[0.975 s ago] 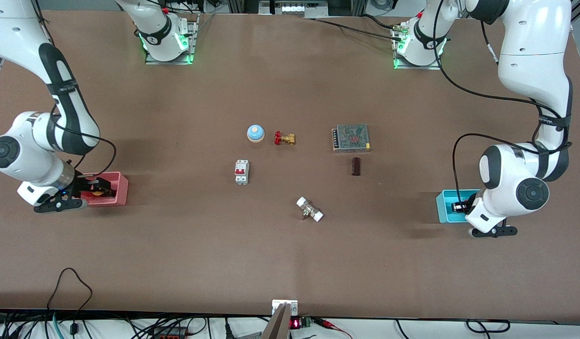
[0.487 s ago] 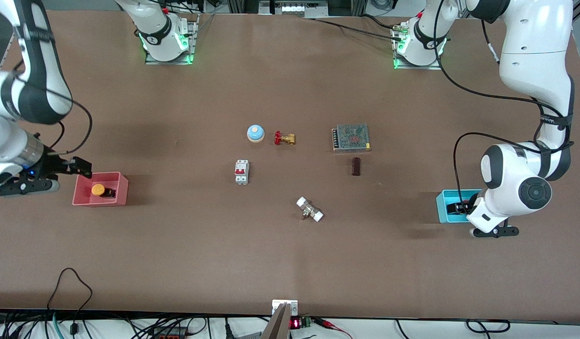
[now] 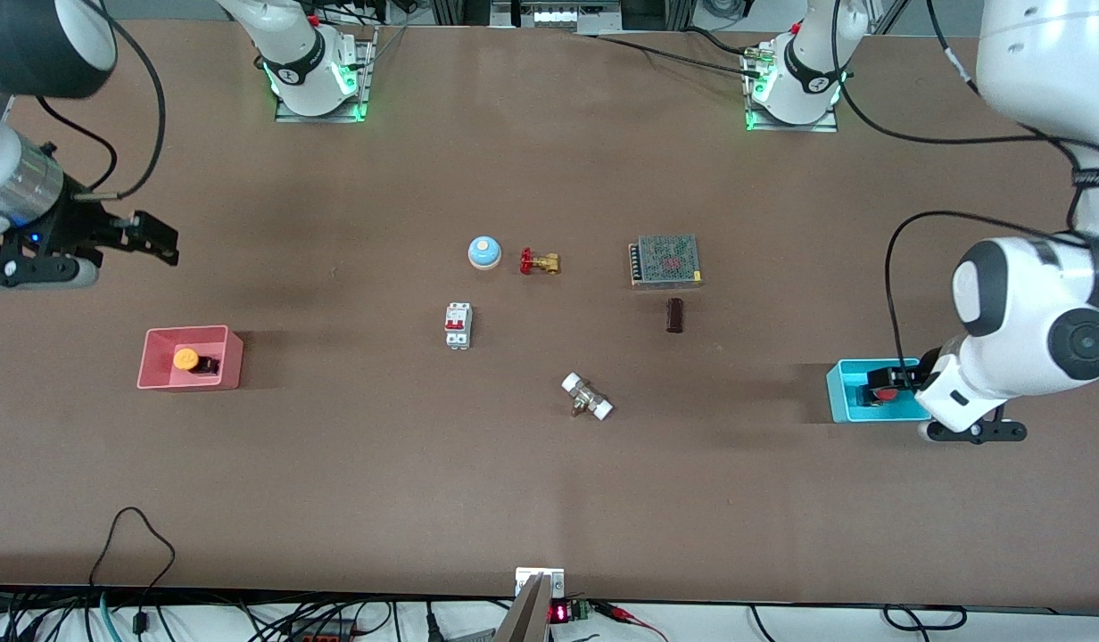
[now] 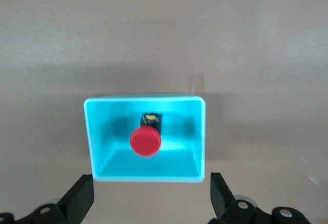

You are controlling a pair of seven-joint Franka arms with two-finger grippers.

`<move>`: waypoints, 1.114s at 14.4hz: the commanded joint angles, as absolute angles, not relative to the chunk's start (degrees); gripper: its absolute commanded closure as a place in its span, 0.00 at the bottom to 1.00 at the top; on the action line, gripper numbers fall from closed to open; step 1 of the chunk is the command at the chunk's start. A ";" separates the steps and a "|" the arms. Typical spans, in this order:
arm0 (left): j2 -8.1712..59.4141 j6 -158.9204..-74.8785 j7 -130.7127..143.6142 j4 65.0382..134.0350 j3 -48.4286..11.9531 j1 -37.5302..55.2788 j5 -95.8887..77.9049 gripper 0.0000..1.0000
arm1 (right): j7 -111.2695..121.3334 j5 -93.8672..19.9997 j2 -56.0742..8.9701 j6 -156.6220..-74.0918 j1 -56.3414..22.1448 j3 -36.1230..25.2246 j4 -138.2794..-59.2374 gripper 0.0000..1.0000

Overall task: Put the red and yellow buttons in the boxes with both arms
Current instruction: 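Open both grippers and lift them away from the boxes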

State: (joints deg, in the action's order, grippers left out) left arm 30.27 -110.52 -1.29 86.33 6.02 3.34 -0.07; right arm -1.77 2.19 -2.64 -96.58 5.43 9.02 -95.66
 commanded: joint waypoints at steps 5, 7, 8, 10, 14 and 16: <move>25.84 -101.78 -2.20 71.57 4.22 4.57 -0.10 0.00 | -8.35 0.62 -3.16 -94.75 3.87 9.32 -94.83 0.00; 24.19 -98.47 -1.94 70.92 4.22 5.10 0.18 0.00 | -8.35 0.62 -3.16 -94.75 3.78 9.32 -94.83 0.00; 22.43 -95.31 -2.02 72.49 4.13 4.66 0.26 0.00 | -8.35 0.62 -3.16 -94.75 3.78 9.32 -94.83 0.00; 16.29 -96.75 -2.72 80.90 4.13 4.31 0.44 0.00 | -7.48 0.53 -3.16 -94.66 3.78 9.32 -94.75 0.00; 2.39 -114.68 -2.81 105.17 3.96 4.39 0.62 0.00 | -7.47 0.62 -3.43 -94.40 3.96 9.14 -94.66 0.00; 3.24 -109.20 -3.08 100.93 3.96 4.48 0.70 0.00 | -7.12 0.62 -3.51 -94.39 3.96 9.14 -94.66 0.00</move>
State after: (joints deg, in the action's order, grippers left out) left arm 7.09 -110.76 -1.65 98.20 4.29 4.52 0.02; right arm -7.20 1.45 -3.28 -95.60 4.00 9.23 -95.59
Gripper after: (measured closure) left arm 0.000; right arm 0.000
